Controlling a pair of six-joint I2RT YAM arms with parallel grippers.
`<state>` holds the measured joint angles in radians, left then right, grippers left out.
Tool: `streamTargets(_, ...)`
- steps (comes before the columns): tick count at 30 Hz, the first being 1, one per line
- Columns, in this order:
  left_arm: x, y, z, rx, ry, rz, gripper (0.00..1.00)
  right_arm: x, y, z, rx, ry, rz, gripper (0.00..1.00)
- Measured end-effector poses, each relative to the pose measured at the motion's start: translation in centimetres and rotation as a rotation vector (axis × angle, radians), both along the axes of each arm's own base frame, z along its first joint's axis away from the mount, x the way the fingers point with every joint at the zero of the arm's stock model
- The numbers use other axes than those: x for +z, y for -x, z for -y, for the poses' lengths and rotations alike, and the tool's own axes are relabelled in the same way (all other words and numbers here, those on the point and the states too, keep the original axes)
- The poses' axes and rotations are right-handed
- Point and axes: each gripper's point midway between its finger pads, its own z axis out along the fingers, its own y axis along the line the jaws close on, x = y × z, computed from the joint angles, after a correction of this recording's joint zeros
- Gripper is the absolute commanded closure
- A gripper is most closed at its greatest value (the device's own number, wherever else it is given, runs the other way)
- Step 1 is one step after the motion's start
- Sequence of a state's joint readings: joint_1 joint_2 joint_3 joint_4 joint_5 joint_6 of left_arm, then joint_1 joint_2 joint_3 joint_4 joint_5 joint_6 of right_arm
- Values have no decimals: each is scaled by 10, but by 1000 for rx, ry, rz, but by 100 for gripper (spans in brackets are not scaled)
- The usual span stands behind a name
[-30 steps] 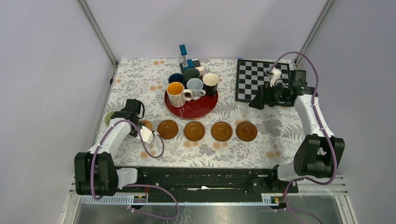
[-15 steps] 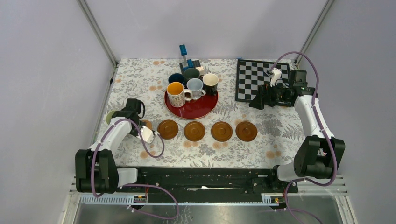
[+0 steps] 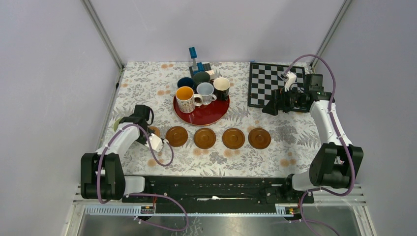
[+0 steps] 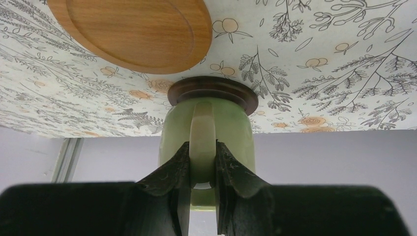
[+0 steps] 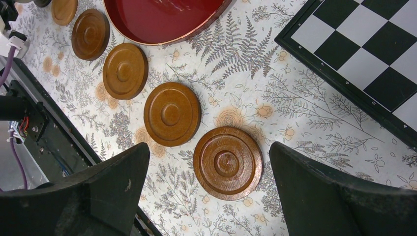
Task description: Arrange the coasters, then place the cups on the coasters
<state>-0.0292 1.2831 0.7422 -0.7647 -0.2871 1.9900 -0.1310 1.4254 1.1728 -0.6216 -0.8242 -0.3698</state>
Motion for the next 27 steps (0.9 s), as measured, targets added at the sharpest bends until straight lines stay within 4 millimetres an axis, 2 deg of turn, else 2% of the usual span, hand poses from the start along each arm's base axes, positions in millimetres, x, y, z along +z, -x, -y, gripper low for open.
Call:
streamTargets(10, -6, -2, 0, -7, -2, -18, 88, 0, 0, 0, 0, 0, 0, 2)
streamTargets(17, -8, -6, -2, -6, -15, -13, 72, 0, 0, 0, 0, 0, 1, 2)
streamTargets(27, -1, -11, -3, -25, -31, 15, 66, 0, 0, 0, 0, 0, 1, 2)
